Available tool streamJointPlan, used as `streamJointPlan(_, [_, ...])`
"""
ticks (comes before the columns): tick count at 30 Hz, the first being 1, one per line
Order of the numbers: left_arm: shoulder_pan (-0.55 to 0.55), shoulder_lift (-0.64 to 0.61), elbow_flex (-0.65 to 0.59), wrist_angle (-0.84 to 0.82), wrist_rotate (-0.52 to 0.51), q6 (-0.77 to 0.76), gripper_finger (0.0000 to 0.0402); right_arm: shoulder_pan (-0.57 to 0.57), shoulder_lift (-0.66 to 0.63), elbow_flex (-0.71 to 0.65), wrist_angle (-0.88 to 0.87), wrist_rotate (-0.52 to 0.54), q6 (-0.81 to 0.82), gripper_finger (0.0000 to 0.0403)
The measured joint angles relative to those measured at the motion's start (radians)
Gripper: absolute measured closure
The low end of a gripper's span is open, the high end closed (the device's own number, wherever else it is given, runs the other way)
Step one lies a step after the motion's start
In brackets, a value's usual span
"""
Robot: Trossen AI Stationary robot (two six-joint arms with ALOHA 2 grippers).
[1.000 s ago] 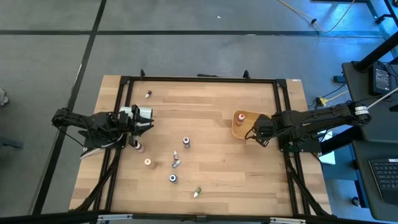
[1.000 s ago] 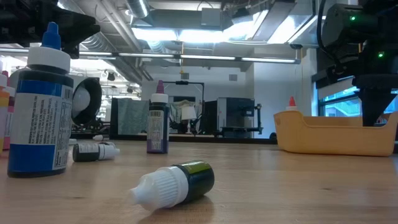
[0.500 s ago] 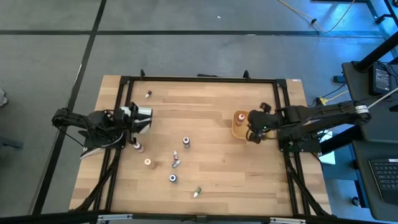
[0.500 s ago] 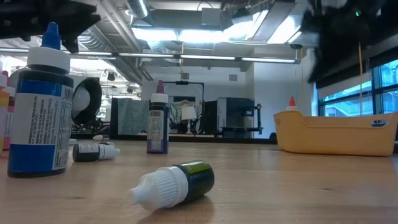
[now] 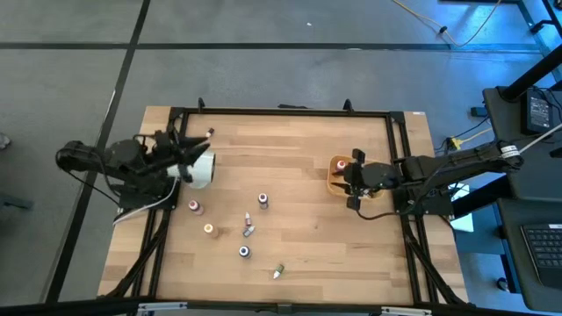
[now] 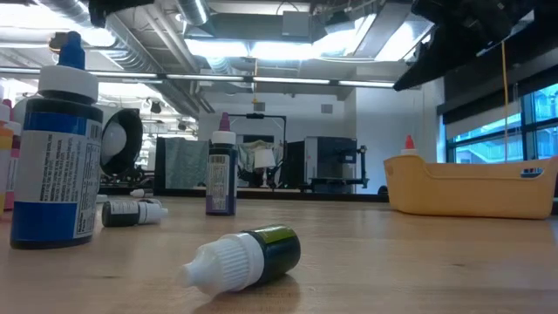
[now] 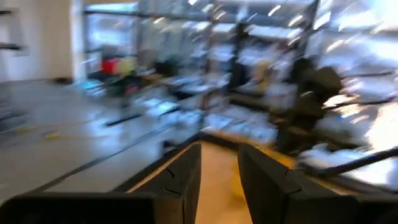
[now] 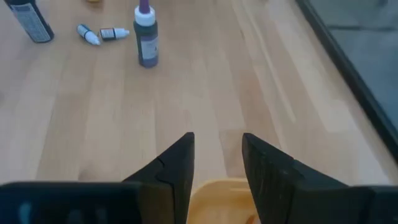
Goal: Pick & Place food coloring
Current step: Put the pink food coloring bottle into the yellow bin
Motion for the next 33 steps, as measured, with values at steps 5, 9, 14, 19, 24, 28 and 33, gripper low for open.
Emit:
streamJointPlan(5, [0.108, 0.26, 0.32, -0.278, -0.123, -0.068, 0.0297, 0.0, 0.0, 0.0, 0.044, 0.0, -0.032, 0.0266])
streamJointPlan(9, [0.271, 0.454, 0.562, -0.496, -0.058, -0.114, 0.0298, 0.0, 0.0, -0.001, 0.046, 0.0, -0.032, 0.0266])
streamJointPlan(14, [0.554, 0.67, 0.82, -0.728, 0.168, -0.146, 0.0298, -0.002, 0.0, -0.001, 0.046, 0.0, -0.04, 0.0266])
streamJointPlan(19, [0.839, 0.852, 0.935, -0.86, 0.407, -0.112, 0.0295, -0.004, 0.0, -0.017, 0.053, 0.001, -0.06, 0.0266])
streamJointPlan(24, [1.023, 1.016, 0.935, -0.903, 0.614, -0.099, 0.0297, -0.037, 0.0, -0.064, 0.086, 0.002, -0.082, 0.0266])
streamJointPlan(28, [1.091, 1.148, 0.934, -0.919, 0.641, -0.034, 0.0299, -0.067, 0.001, -0.077, 0.09, 0.003, -0.08, 0.0266])
streamJointPlan(33, [1.126, 1.286, 0.934, -0.921, 0.679, -0.014, 0.0299, -0.074, 0.001, -0.082, 0.069, -0.004, -0.05, 0.0266])
